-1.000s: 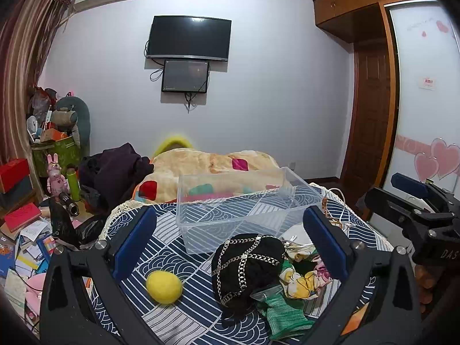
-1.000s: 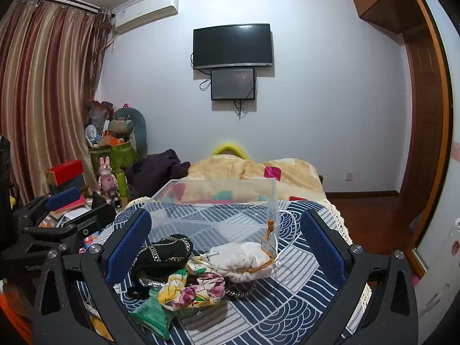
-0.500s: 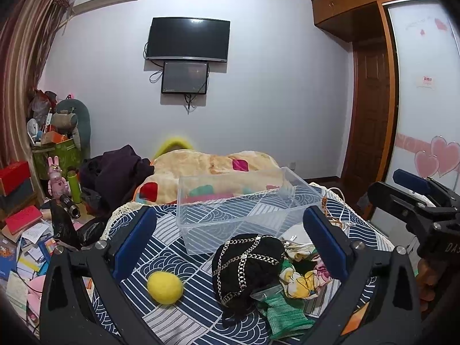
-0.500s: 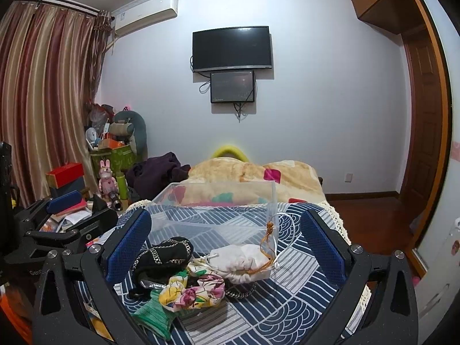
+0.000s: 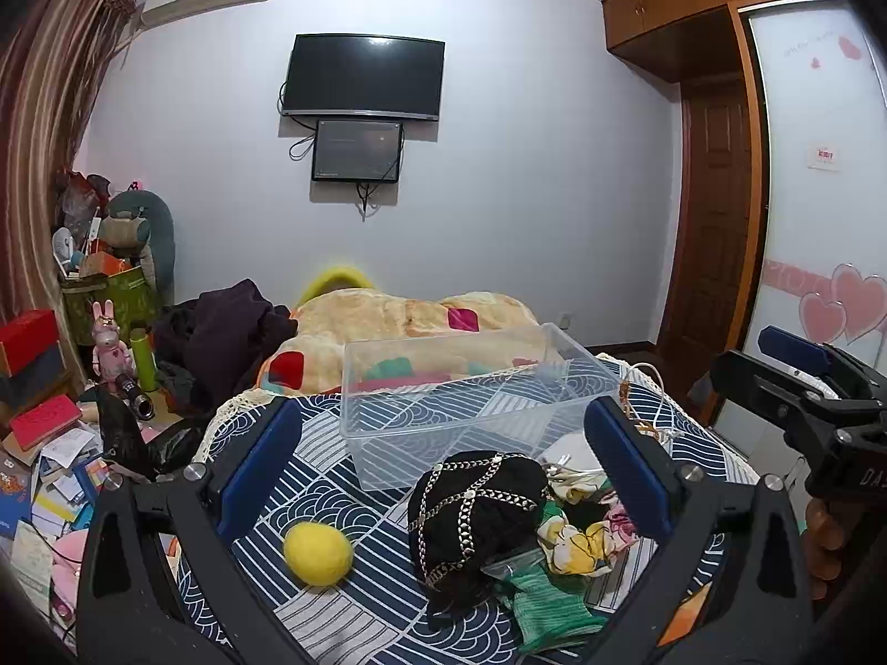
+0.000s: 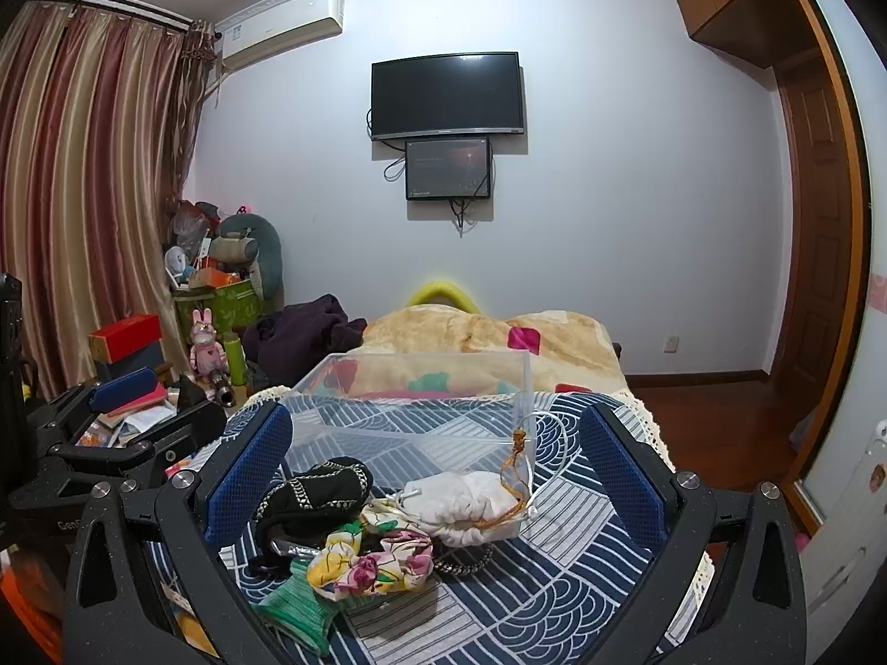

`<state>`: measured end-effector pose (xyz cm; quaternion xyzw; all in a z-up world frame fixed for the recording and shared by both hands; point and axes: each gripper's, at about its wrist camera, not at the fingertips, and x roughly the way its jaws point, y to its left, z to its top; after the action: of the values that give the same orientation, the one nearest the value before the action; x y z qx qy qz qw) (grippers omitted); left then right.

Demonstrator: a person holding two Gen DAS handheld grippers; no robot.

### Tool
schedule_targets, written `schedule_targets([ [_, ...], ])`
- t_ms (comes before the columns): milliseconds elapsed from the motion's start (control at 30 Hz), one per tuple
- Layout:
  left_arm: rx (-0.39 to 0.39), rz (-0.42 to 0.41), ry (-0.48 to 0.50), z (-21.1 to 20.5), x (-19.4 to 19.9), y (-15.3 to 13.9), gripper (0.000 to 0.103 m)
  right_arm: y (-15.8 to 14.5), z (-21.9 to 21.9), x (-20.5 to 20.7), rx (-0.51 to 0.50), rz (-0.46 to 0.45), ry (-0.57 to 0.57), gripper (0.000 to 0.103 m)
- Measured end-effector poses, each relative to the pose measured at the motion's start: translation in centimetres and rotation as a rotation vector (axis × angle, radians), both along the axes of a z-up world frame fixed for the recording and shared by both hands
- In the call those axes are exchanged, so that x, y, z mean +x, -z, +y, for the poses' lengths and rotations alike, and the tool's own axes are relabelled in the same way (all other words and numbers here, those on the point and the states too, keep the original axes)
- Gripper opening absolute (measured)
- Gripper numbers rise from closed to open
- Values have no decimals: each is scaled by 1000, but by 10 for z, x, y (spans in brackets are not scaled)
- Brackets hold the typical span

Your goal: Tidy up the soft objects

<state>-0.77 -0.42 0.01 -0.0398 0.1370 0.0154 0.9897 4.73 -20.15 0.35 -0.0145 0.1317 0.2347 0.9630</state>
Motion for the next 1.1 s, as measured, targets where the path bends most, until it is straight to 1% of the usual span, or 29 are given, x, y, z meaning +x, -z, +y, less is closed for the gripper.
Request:
schedule_targets([
  [867, 5, 3, 6, -3, 1, 2, 103, 0, -1, -1, -4, -3, 0, 103],
  [1100, 0, 16, 23, -1, 2, 7, 103, 4, -1, 3, -6, 26, -17, 103],
])
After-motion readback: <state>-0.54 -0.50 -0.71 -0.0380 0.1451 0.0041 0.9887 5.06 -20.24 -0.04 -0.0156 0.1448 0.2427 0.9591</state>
